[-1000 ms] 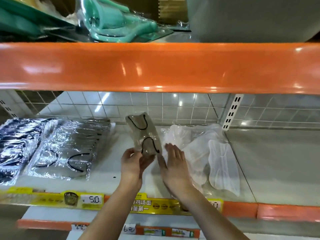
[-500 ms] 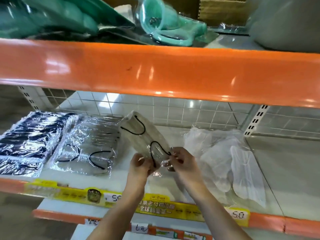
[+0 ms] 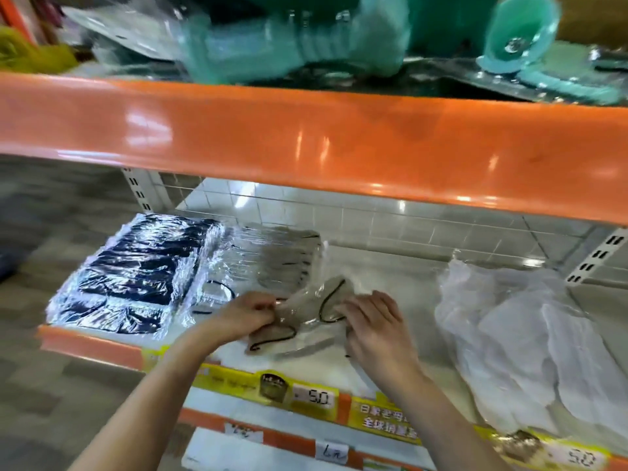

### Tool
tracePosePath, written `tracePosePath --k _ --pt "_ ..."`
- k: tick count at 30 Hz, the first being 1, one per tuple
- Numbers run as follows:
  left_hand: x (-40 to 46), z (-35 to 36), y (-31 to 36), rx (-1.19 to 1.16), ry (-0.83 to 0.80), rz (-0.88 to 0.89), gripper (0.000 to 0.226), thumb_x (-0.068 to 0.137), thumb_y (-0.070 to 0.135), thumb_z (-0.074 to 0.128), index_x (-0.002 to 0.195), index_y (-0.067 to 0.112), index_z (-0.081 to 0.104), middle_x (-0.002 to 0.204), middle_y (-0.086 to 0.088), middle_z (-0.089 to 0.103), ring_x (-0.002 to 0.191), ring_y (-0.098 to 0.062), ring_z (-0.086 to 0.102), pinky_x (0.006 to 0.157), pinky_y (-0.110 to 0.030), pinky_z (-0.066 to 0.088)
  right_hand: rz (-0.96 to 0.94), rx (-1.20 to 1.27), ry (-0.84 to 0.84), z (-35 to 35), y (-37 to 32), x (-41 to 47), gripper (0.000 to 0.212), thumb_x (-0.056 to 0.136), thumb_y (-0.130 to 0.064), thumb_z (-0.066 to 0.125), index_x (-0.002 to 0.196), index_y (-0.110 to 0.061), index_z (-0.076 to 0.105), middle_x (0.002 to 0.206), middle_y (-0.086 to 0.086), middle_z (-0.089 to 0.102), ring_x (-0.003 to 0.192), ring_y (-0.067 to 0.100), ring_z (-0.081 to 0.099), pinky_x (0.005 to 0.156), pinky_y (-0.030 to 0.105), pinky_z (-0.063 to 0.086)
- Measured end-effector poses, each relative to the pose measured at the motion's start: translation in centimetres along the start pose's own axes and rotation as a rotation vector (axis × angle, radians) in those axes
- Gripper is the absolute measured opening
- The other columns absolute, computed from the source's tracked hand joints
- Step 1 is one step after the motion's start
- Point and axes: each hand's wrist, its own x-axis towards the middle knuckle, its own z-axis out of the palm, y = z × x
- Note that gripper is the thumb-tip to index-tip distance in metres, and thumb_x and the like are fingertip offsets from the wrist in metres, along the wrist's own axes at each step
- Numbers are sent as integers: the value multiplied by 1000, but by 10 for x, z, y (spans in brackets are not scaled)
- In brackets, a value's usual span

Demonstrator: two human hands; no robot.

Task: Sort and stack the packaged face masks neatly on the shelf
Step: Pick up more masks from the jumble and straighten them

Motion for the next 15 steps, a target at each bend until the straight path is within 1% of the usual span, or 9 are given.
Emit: tracePosePath --k 2,3,4,6,7,9,10,12,15 --pt "1 -11 -10 208 36 10 14 87 10 54 92 19 65 87 -5 64 83 -18 57 65 -20 41 -18 8 -30 6 -17 7 16 79 -16 56 88 -18 69 91 -1 65 81 24 62 78 33 40" --pt "2 -17 -17 291 127 12 18 88 10 53 98 18 66 89 -4 62 89 -19 56 68 -21 41 -26 20 -63 9 -27 11 16 81 -20 55 87 -19 69 88 -1 63 79 23 61 75 32 39" --pt "4 -22 -25 349 251 27 20 88 15 53 102 20 67 95 -3 62 98 -21 55 77 -25 43 -32 39 -94 13 -36 14 16 82 -22 54 87 -19 69 86 -1 62 78 22 59 73 32 40" --pt "6 -30 -41 316 476 101 18 86 20 56 98 23 68 103 -5 64 111 -28 51 89 -35 42 -42 86 -131 23 -53 19 10 80 -21 59 87 -19 67 85 -1 60 79 21 57 72 32 48" --pt "5 -32 -48 269 541 128 18 84 15 60 100 20 68 106 -8 63 113 -31 50 92 -38 41 -41 110 -148 29 -61 22 10 78 -17 64 87 -19 66 85 0 59 79 22 58 71 33 50" --pt "3 -34 -63 282 647 207 28 80 3 64 106 11 66 111 -15 62 116 -36 51 94 -44 42 -28 157 -184 39 -75 29 19 71 -9 71 88 -16 64 86 2 58 78 24 58 67 33 52" --pt "0 -33 -69 318 685 272 29 79 4 63 107 10 64 110 -16 63 115 -38 53 92 -47 44 -19 171 -205 44 -81 32 23 69 -6 72 88 -15 64 87 3 57 78 25 58 66 33 52" --pt "-4 -29 -81 372 662 350 29 77 12 58 106 14 62 108 -12 64 112 -38 57 88 -49 49 3 181 -285 51 -93 38 29 66 -3 73 91 -16 65 89 2 57 82 25 58 65 32 53" --pt "-7 -19 -95 395 475 333 41 77 28 59 113 11 65 118 -11 63 114 -35 57 91 -49 50 22 157 -371 57 -102 43 28 64 -7 74 88 -20 66 86 -2 56 85 21 59 65 29 51"
